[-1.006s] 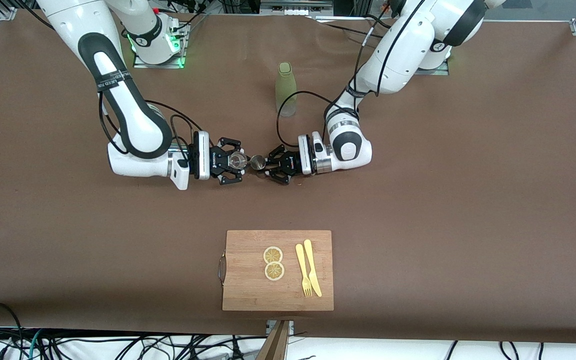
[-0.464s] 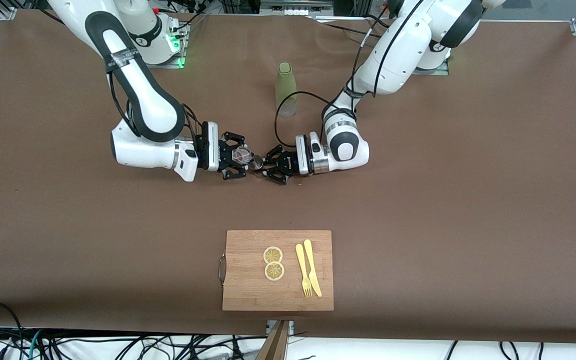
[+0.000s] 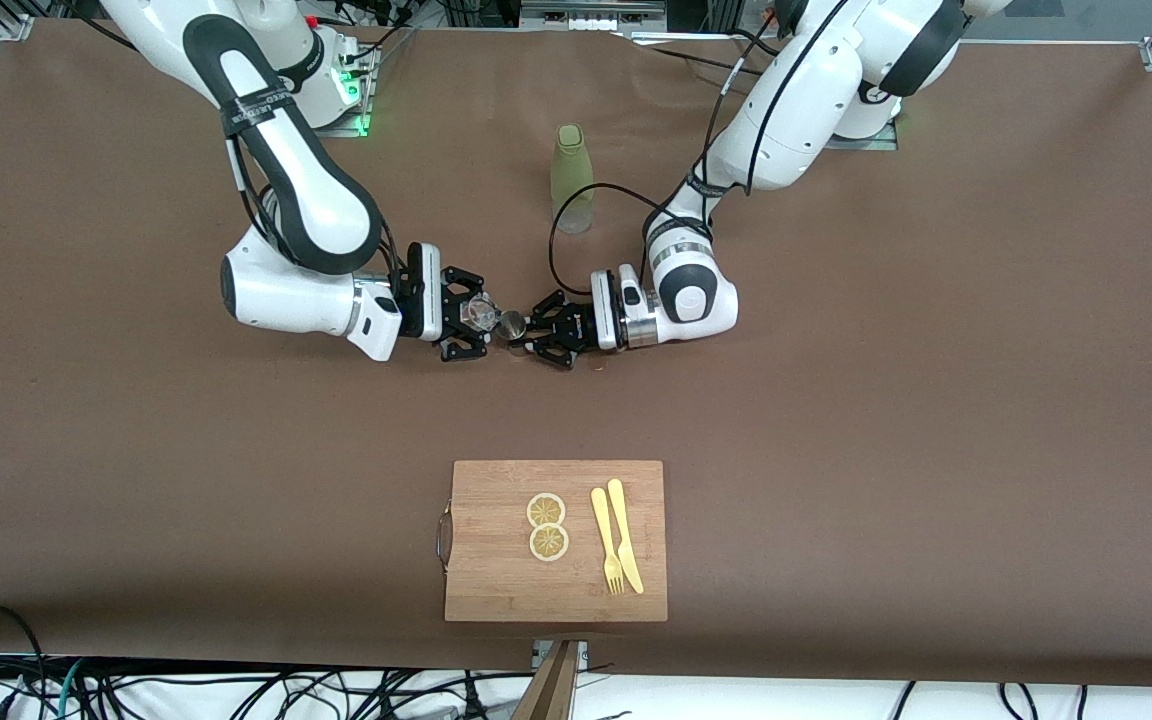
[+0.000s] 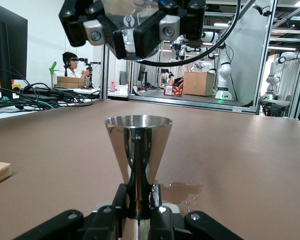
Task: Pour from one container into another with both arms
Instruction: 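Tilt the glass cup with the right gripper, pouring into the jigger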
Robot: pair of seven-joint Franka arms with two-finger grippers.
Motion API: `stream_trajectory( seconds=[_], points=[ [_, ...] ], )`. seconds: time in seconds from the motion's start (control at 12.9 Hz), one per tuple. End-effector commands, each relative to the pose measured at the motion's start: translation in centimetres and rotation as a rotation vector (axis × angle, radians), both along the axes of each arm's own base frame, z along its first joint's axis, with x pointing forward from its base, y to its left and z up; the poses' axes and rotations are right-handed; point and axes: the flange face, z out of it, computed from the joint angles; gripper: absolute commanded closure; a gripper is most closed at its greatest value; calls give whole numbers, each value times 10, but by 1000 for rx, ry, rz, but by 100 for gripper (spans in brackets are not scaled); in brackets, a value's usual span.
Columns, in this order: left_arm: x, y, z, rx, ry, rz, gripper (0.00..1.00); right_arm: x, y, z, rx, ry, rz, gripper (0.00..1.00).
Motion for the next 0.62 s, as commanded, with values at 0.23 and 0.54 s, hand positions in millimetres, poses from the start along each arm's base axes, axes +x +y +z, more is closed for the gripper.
stream_trajectory(
  seconds=[0.23,0.54],
  points=[
    [3,-7,2,3,-41,19,100,-9,9,2,-62,-32,-1,81],
    [5,-6,5,0,-39,19,100,-8,14,4,-115,-62,-12,81]
  ],
)
